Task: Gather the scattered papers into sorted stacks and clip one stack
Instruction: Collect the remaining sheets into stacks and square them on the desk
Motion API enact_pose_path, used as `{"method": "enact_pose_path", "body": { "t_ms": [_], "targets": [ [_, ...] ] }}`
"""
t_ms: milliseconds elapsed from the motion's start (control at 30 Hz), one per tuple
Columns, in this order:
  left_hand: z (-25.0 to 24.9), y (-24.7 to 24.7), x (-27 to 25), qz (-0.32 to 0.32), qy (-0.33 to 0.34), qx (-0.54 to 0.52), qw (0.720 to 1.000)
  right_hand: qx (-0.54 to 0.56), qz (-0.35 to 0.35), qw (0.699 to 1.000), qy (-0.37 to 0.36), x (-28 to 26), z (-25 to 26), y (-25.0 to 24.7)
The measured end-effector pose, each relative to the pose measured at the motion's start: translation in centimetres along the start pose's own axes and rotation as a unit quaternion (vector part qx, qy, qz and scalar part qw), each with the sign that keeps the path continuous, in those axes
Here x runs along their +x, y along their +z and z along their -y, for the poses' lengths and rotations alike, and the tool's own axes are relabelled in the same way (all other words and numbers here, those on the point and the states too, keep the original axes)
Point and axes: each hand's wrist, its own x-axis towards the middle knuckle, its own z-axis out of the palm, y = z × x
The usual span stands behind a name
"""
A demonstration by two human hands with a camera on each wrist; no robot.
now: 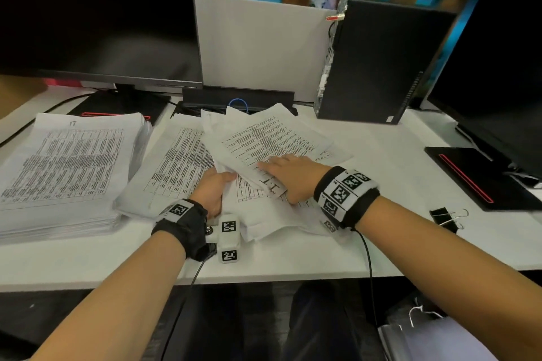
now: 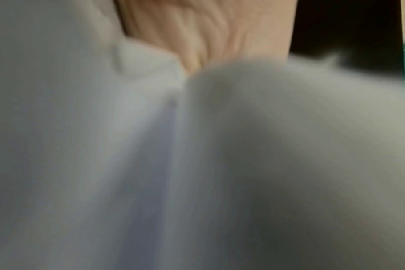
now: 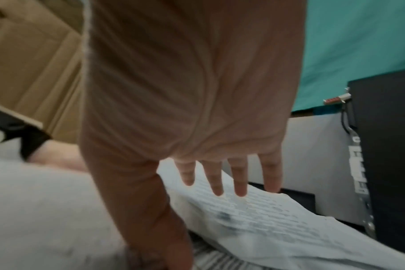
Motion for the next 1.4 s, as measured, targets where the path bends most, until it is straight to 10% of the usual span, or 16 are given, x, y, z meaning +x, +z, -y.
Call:
{"method": "enact_pose_path", "body": {
  "t_ms": [233,400,667,900,967,1033,1200,1267,1400],
  "targets": [
    [-0.4,0.0,-0.8,0.009,0.003,0.052,0.999,-0.015,-0.257,0.966,-0.003,0.9,-1.0,1.5],
    [-0.5,0.0,-0.6,0.019,-0.042,-0.021,0.999,0.190,-0.446,0.863,-0.142,-1.2,-3.2,0.1],
    [-0.7,-0.5,0.3,0.060,-0.065,-0.140,0.986,0.298,-0.252,0.913,-0.116,-3.6,-7.6,6.4],
    [-0.6,0.6,-0.1,0.069,-0.023,0.057,0.996,0.256,-0.095,0.959,0.072,-4.3,-9.6,6.1],
    [-0.8,1.1,-0.4,0.061,-0.005,0.035,0.997,0.389,-0.143,0.895,0.164,-4.8,-10.6,5.0],
    [-1.3,2.3,-1.6,0.077,0.023,0.027,0.996,0.595,-0.180,0.752,0.219,-5.5,-11.0,4.0],
    [-4.6,6.4,-3.9,0.126,0.155,0.073,0.977,0.812,-0.190,0.550,0.046,-8.2,-10.7,1.3],
    [-6.8,7.9,-4.6,0.136,0.224,0.121,0.957,0.805,-0.286,0.519,0.019,-9.5,-10.7,-1.0],
    [-11.4,9.6,-5.9,0.155,0.329,0.126,0.923,0.699,-0.425,0.575,-0.008,-12.3,-11.3,-5.5]
  ]
}}
